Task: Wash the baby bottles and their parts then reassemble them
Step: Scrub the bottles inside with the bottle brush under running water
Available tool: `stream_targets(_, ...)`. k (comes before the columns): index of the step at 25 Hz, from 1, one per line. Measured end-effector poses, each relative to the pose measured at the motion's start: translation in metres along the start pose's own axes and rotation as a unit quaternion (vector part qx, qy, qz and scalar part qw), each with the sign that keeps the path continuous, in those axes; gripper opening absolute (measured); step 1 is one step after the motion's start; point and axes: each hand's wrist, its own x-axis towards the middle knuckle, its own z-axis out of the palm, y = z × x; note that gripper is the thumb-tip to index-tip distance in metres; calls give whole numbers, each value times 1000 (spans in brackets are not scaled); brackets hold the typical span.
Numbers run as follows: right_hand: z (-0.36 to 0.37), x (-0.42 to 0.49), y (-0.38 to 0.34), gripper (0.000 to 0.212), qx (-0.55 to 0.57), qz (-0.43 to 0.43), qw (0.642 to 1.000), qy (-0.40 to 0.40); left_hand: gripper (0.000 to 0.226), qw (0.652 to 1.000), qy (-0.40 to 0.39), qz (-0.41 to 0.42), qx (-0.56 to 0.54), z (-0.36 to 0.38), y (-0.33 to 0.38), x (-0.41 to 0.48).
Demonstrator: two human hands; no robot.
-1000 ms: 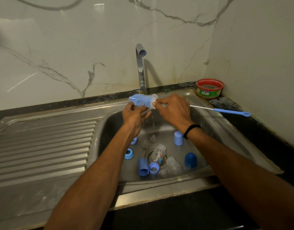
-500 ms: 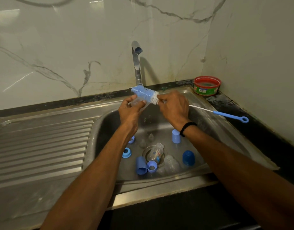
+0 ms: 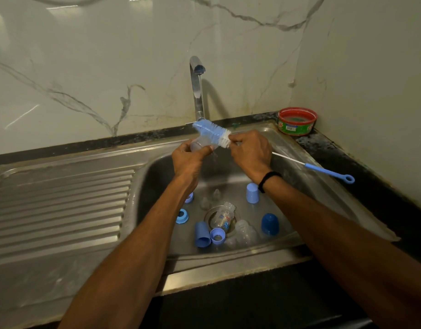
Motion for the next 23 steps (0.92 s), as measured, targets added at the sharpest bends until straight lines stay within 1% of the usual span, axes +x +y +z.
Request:
stream_targets(2,1,0,-1,28,19,-4,999,-36,38,1000,5,5,5,-1,1,-1)
stream_targets(5,-4,3,5,27,8,18,1000,-13,52,1000,0,13,14,-1,-1,2)
stream_targets(6,-4,1,4,27,15,17,1000,-22,54,1000,0,17,17,-3,0,0)
stream_targets(7,-2,1,3,27,19,14,999,-32,54,1000,3,20,17,-4,1,0)
stream_targets(10,-3,2,4,28,0,27,1000,-13,52,1000,3,16,1,-3,-1,1)
stream_targets(12,-3,0,1,28,7,18,999,-27,52,1000,2,29,2,-4,0,-1)
stream_targets(15,-3,-1,2,27,-6,30,999,-8,53,1000,-8,27,-12,-4,-3,1)
stream_targets(17,2,-4,0,27,2,14,999,-38,55,999,-4,22,-35,-7,-1,-2)
stream_targets(18,5,-2,1,26,7,17,999,-38,55,998,-1,9,-54,-7,-1,-2)
stream_targets(20,5,-3,5,24,1,41,999,-5,53,995,-6,-22,-98,-7,-2,-6)
stream_targets(23,7,-8,5,27,-5,58,998,24,52,990,22,-45,-129,1,5,-19)
